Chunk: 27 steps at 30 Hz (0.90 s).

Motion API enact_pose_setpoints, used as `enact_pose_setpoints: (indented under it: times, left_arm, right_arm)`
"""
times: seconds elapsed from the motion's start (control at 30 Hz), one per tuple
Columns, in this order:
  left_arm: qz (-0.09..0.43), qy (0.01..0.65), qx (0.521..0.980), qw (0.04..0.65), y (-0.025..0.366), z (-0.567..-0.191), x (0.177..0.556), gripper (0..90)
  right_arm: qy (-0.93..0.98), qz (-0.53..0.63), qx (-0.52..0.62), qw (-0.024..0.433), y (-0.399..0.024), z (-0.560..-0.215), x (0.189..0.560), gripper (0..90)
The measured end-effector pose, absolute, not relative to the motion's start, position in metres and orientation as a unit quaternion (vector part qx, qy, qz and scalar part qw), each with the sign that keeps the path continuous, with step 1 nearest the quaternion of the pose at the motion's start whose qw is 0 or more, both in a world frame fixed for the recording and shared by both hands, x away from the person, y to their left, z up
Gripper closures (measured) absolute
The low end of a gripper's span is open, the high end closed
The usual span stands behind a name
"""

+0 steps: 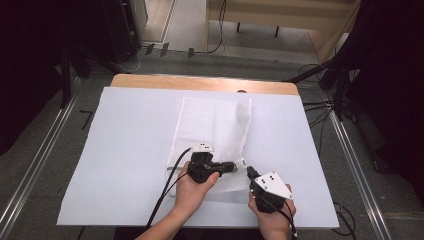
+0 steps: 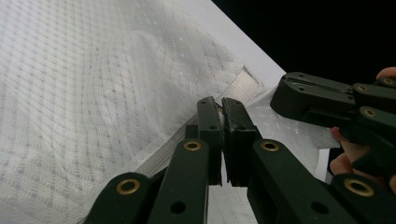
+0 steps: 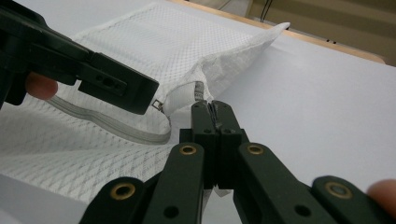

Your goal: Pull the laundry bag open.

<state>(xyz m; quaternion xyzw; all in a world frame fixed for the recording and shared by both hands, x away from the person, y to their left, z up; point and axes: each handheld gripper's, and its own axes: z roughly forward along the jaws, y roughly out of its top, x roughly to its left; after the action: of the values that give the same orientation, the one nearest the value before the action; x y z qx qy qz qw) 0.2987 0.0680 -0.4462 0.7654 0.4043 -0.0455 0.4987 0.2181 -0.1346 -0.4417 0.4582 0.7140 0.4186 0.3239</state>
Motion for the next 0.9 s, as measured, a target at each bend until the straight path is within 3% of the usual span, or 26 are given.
enact_pose_setpoints:
  times: [0.9]
  left_arm:
    - [0.003, 0.385, 0.787, 0.482, 0.0618, -0.4481, 0.294, 88.2]
  right_arm:
    - [0.696, 0.453, 0.47, 0.299, -0.14, -0.4338, 0.2163, 90.0]
